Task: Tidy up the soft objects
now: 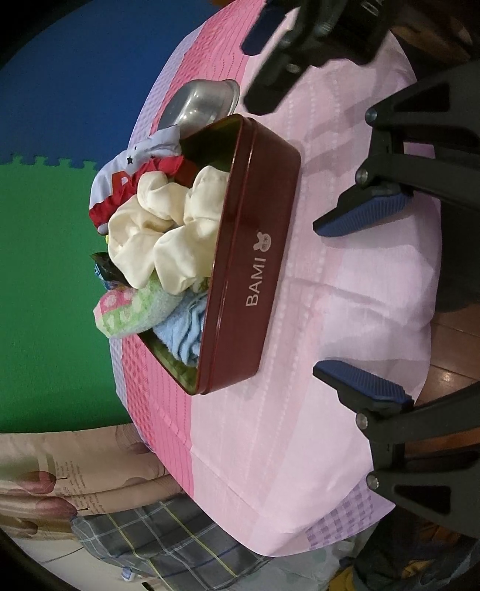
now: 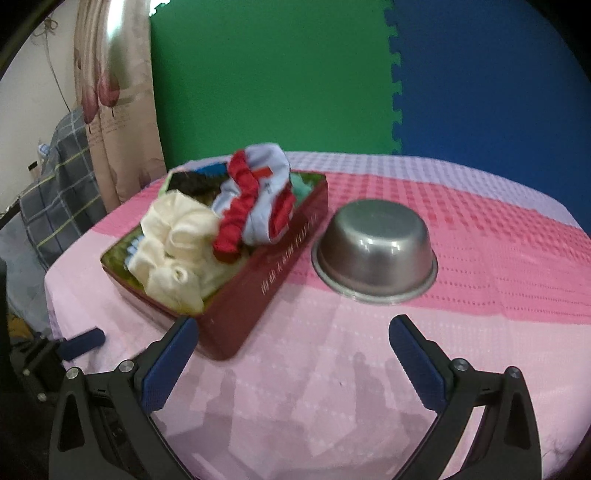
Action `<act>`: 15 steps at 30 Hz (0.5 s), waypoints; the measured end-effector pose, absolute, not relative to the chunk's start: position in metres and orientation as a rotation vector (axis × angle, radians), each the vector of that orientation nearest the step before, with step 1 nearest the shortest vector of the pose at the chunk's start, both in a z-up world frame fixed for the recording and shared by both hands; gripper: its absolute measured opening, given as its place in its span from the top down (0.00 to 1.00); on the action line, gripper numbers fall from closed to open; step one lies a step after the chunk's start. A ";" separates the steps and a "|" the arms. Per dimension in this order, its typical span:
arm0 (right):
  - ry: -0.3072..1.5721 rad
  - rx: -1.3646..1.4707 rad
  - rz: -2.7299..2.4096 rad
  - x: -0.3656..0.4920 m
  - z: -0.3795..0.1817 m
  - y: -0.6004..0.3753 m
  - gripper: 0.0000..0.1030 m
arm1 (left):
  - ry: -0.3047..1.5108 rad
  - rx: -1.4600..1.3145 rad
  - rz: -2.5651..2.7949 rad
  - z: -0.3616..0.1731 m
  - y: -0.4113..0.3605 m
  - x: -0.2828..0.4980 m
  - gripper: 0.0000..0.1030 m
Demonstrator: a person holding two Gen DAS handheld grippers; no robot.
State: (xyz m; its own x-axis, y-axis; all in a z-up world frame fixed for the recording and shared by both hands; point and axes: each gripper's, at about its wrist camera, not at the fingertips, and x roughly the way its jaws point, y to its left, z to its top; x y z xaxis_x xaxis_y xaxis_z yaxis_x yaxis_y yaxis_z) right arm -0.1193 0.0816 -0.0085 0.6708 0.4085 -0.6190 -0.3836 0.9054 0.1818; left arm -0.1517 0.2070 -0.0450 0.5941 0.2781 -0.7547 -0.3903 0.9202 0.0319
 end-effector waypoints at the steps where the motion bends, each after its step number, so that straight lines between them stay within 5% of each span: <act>1: 0.714 0.038 0.447 -0.119 -0.011 0.083 0.01 | 0.852 -0.142 0.395 -0.045 0.207 -0.152 0.25; 15: 0.804 0.041 0.428 -0.113 -0.034 0.080 0.01 | 0.859 -0.171 0.406 -0.048 0.210 -0.152 0.20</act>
State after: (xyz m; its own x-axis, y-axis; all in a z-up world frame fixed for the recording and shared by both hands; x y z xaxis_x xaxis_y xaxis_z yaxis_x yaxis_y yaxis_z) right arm -0.1131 0.0797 -0.0340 0.6128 0.3867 -0.6892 -0.3562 0.9136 0.1959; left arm -0.1521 0.2102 -0.0476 0.5831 0.2779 -0.7634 -0.4133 0.9104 0.0158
